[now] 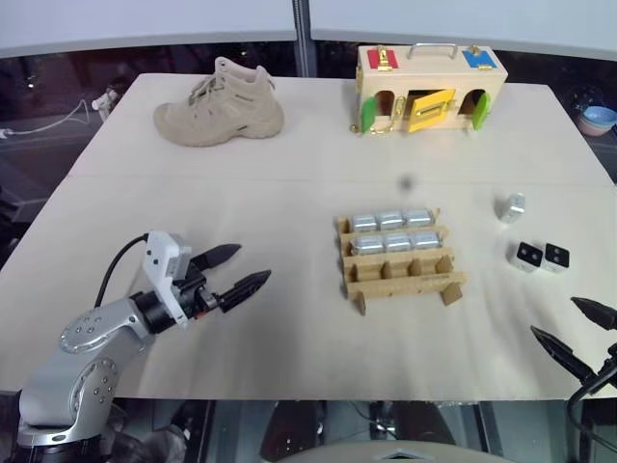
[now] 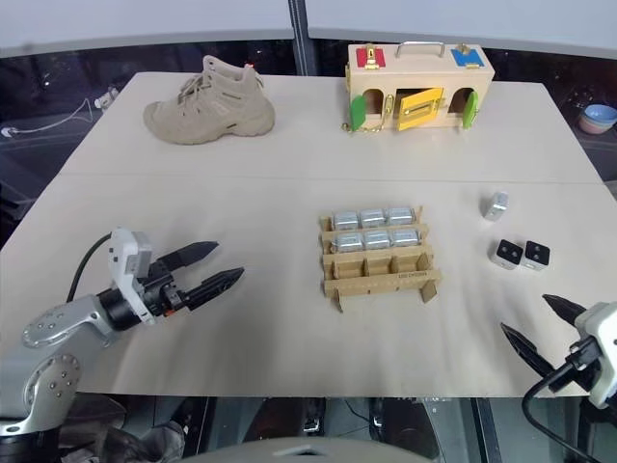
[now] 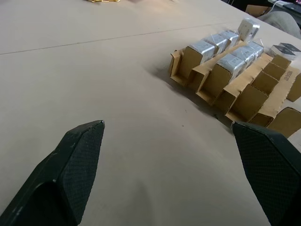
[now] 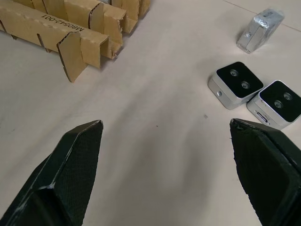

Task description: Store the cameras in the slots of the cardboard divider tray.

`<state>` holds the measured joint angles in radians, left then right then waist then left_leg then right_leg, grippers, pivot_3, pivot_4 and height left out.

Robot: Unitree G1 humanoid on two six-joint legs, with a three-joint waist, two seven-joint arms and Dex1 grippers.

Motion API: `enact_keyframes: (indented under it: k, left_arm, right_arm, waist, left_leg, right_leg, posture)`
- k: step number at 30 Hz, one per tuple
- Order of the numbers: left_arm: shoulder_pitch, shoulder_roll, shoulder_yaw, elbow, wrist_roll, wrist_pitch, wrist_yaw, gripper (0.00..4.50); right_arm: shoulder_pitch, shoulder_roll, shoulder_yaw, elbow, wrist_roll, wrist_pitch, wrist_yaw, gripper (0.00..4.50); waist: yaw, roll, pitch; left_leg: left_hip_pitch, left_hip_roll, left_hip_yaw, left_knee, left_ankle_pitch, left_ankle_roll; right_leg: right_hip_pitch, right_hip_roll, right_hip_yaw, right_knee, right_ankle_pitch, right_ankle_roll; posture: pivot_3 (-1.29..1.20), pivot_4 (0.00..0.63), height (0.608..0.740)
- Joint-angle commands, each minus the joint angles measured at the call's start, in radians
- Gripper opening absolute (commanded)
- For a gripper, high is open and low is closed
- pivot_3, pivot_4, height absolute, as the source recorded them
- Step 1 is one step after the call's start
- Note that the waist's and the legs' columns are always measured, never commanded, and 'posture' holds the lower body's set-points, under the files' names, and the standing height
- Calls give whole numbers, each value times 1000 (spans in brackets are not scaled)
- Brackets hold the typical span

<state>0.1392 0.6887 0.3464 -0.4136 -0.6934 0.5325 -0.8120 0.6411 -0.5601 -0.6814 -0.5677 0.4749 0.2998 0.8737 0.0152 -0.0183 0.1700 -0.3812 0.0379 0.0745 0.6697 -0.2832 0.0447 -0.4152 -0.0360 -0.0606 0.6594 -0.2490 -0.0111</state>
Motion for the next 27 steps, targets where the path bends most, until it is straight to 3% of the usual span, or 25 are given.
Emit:
enact_keyframes:
  k: [1,4,10,16,21,27]
  left_arm:
    - [-53,5,9,0,-19,-5,1,4500]
    - [-140,-14,-7,5,-46,6,15,4500]
    - [-210,-31,-13,-22,-72,-13,6,4500]
    - [-242,66,-55,-92,-143,3,-185,4500]
    - [-265,69,-74,-92,-140,-7,-193,4500]
    - [-263,73,-77,-96,-127,-8,-181,4500]
  right_arm:
    - [-19,26,6,-8,-11,-18,-59,4292]
    - [-99,68,17,-36,-45,46,-228,4292]
    - [-220,6,46,-64,-54,310,-408,4292]
    - [-393,2,61,-82,47,598,-537,4292]
    - [-520,74,113,-119,98,807,-677,4292]
    - [-698,250,164,-133,66,950,-880,4292]
  waist:
    - [0,0,0]
    - [3,-1,0]
    - [-2,1,-1]
    - [0,0,-1]
    - [-1,1,-1]
    - [-4,1,-1]
  left_leg:
    - [0,0,0,0,0,0]
    - [0,0,-1,0,0,0]
    - [0,0,1,1,2,-3]
    - [0,-1,1,0,3,-4]
    - [0,-1,1,0,3,-4]
    - [0,-1,1,0,3,-4]
  right_leg:
    - [0,0,0,0,0,0]
    - [0,0,-1,1,0,0]
    - [0,0,1,2,0,0]
    - [0,1,1,1,0,0]
    - [0,1,1,1,0,0]
    - [-1,2,2,2,0,0]
  posture:
    - [0,150,740]
    - [0,150,740]
    - [0,150,740]
    - [0,150,740]
    - [0,150,740]
    - [0,150,740]
